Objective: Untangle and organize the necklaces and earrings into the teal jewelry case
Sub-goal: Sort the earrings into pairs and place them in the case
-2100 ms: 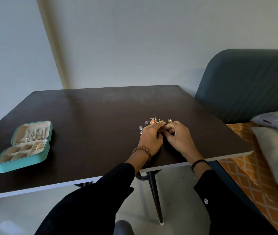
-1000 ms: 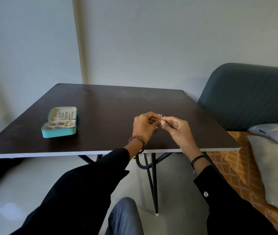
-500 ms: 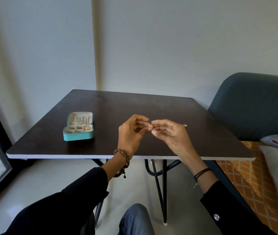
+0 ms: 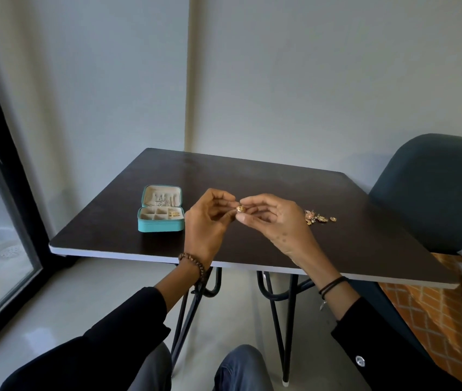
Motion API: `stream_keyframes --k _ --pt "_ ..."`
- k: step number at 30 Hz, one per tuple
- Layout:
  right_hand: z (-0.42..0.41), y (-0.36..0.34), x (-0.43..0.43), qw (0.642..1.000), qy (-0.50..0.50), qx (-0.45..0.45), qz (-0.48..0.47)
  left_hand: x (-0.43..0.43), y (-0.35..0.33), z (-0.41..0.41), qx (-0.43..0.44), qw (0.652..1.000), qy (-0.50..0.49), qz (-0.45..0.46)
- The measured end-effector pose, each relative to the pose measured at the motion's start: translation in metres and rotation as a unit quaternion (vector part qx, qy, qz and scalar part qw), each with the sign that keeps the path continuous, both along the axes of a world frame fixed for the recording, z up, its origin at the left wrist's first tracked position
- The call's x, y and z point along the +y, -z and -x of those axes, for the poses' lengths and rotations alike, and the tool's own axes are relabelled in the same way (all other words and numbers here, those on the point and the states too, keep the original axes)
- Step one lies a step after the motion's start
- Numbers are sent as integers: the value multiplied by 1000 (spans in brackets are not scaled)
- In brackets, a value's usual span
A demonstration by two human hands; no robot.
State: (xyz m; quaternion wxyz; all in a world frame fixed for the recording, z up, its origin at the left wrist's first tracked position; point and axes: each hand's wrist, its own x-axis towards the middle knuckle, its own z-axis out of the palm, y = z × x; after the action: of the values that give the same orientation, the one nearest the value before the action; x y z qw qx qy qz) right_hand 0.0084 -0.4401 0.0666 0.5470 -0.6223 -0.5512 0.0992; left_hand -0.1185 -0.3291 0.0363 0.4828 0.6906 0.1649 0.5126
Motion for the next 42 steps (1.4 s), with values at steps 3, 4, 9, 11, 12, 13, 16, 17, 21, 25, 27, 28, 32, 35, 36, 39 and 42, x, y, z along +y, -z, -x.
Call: stream_keyframes --k 3,4,9,11,12,13,16,17,21,25,27,28,32,35,36,39,42 --pt "7 -4 10 998 14 -66 -18 9 -3 9 8 1000 -7 -9" --pt "9 -4 15 996 15 -89 -17 12 -4 12 12 1000 -13 -12" --pt "18 -6 42 984 18 -175 -6 30 -5 27 30 998 -45 -16" --pt "22 -6 53 984 9 -178 -2 37 -6 33 32 998 -58 -17" --pt "24 -6 59 985 5 -173 1 42 -5 37 33 997 -66 -20" --pt "26 -6 63 986 3 -168 4 46 -5 40 36 997 -70 -22" --pt "33 -4 76 986 5 -164 9 58 -3 49 54 994 -82 -41" --pt "34 -3 81 986 8 -164 9 63 -1 51 65 992 -91 -51" --pt "37 5 95 988 20 -151 16 83 7 64 137 970 -182 -86" --pt "39 12 104 988 12 -144 47 101 22 79 177 955 -236 -39" --pt "40 15 106 988 4 -146 58 106 28 86 193 950 -244 -29" --pt "41 16 107 987 0 -147 61 107 32 89 199 949 -243 -26" --pt "45 22 112 983 -9 -168 78 113 47 93 206 958 -198 -3" --pt "47 27 119 979 -15 -186 85 114 55 94 199 963 -180 1" --pt "46 28 120 977 -18 -192 87 114 57 94 192 965 -176 2" --pt "45 34 126 971 -23 -214 106 116 61 94 172 972 -161 12" --pt "43 40 128 961 -22 -244 128 119 63 96 161 975 -148 28"
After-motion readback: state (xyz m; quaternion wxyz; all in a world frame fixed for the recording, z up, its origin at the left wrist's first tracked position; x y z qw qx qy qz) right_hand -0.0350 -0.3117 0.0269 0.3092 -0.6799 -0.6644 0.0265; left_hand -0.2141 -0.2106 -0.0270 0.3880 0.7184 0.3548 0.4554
